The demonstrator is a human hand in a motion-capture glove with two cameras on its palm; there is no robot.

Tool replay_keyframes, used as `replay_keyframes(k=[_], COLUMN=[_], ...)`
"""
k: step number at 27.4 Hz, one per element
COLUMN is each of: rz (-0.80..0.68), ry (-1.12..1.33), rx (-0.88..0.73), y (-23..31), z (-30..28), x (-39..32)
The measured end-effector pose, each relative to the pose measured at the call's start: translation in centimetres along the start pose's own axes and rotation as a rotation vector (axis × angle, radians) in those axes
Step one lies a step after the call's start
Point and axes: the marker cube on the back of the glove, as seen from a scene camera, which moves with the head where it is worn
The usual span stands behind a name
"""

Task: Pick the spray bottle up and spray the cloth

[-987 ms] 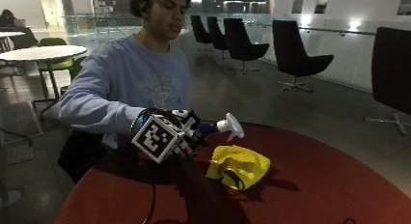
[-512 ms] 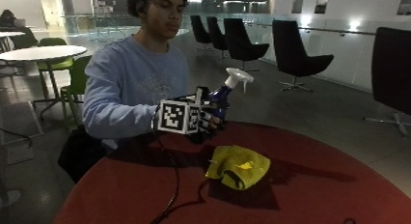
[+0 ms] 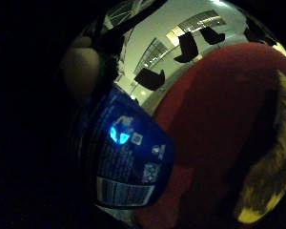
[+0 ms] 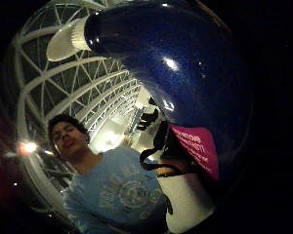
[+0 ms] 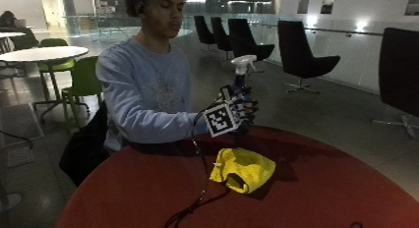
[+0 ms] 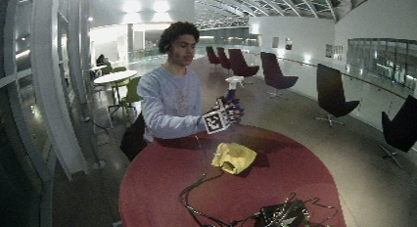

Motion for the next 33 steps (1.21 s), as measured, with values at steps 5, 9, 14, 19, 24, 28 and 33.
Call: replay_keyframes(k=[5,9,14,19,24,28,33], rz=[-0.028,-0.032,-0.024,-0.009,-0.019,0.004,0.073], ry=[0.003,0.022,0.042,0.061,0.100,0.244,0.451], rx=[-0.055,-0.059,-0.172,-0.176,-0.062,-0.101,-0.093], y=[-0.1,-0.5,0.9,1.3,2.1,5.7,11.0], z=[2.3,2.8,2.8,2.3,-1.0,-5.7,-12.4], x=[2.2,3.1,3.6,3.5,1.1,-0.5,-1.4])
